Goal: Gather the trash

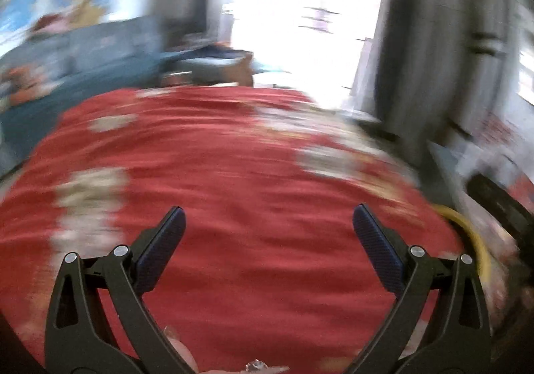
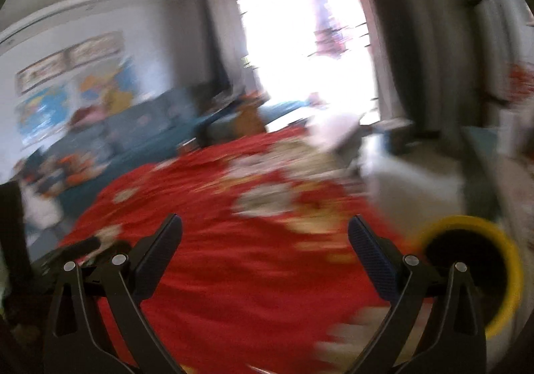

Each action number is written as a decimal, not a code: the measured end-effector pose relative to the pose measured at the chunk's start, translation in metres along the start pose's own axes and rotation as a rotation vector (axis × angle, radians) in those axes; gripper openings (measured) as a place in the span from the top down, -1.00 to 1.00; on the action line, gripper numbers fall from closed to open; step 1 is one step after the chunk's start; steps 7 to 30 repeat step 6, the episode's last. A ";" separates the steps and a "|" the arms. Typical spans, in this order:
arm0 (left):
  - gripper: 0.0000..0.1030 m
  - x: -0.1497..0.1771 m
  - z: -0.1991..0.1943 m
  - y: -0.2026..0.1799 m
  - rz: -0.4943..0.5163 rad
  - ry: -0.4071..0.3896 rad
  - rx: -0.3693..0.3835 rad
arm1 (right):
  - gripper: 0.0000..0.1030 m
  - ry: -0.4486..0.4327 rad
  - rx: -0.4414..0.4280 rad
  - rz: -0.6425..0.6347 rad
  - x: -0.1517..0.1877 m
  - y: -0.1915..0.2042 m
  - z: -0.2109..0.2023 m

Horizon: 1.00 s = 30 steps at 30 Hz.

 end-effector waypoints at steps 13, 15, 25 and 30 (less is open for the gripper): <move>-0.79 0.003 0.014 0.237 -0.131 0.097 -0.471 | -0.87 0.351 -0.300 -0.041 0.064 0.198 0.120; -0.79 0.003 0.014 0.237 -0.131 0.097 -0.471 | -0.87 0.351 -0.300 -0.041 0.064 0.198 0.120; -0.79 0.003 0.014 0.237 -0.131 0.097 -0.471 | -0.87 0.351 -0.300 -0.041 0.064 0.198 0.120; -0.79 0.003 0.014 0.237 -0.131 0.097 -0.471 | -0.87 0.351 -0.300 -0.041 0.064 0.198 0.120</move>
Point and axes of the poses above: each gripper's, at about its wrist camera, not at the fingertips, and z roughly the way its jaws point, y to its left, x to its underside, the point moved 9 cm from there along z, roughly the way its jaws point, and after that the axes turned 11 degrees about -y, right-handed, at the moved point
